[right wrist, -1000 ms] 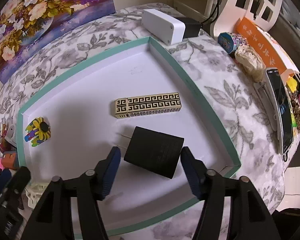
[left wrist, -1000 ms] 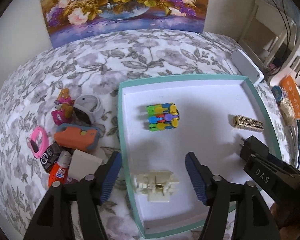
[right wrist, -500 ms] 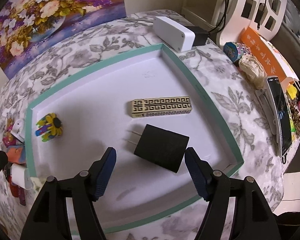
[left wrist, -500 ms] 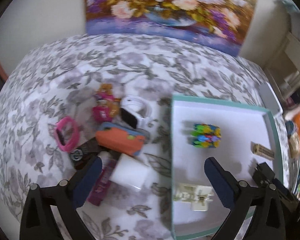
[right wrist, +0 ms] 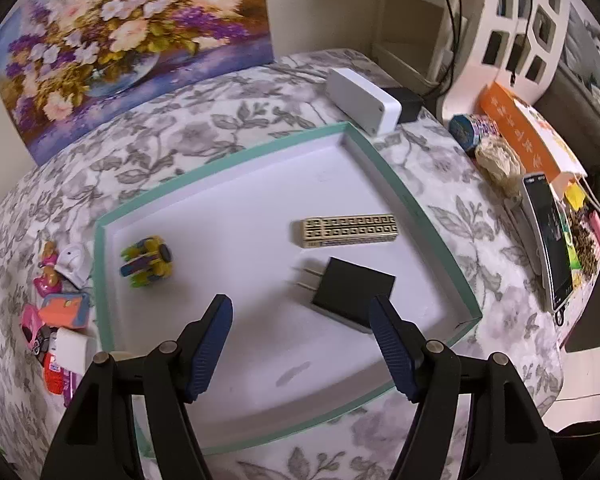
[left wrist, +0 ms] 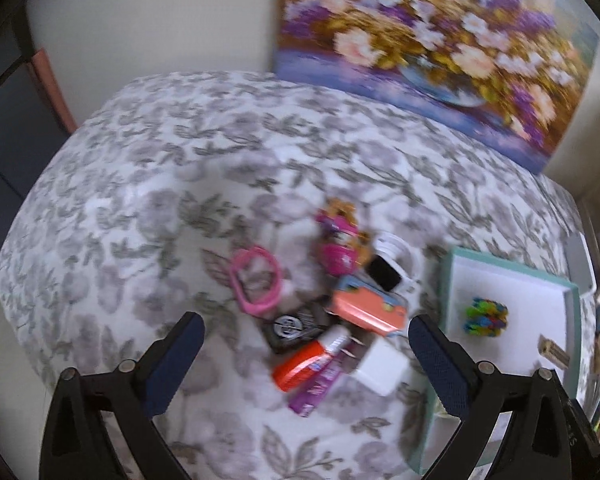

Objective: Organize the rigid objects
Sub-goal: 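Lift both tools out of the tray toward the remaining items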

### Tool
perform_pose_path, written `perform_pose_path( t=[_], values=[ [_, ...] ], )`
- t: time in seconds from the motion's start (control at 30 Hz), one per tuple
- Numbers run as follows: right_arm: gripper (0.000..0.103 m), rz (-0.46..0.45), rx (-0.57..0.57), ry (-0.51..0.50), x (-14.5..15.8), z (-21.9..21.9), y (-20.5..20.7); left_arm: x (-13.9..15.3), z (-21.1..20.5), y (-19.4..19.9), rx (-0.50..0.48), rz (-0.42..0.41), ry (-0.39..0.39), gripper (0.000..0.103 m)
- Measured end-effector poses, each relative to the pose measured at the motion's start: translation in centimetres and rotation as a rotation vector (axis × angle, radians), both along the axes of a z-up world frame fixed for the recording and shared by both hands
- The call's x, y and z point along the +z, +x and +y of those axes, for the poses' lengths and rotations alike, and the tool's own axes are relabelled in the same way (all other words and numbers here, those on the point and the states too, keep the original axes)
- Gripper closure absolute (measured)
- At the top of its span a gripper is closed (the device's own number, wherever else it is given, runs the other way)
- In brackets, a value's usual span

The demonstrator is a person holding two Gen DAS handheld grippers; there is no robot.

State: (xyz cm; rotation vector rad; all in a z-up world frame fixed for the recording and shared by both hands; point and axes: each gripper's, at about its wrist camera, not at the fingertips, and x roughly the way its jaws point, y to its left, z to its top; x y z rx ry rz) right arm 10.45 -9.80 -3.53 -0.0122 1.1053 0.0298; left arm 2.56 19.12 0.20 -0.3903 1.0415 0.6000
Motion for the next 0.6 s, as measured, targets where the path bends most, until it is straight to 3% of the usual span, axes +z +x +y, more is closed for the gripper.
perform_pose_path(
  t=[0.17, 0.6],
  values=[
    [0.031, -0.007, 0.046, 0.01, 0.6, 2.2, -0.9, 1.8, 2.0, -1.6, 0.033, -0.008, 0.075, 0.0],
    [0.031, 0.008, 0.189, 0.079, 1.4, 10.4, -3.2, 2.4, 8.6, -5.7, 0.177, -0.06, -0.002, 0.0]
  ],
)
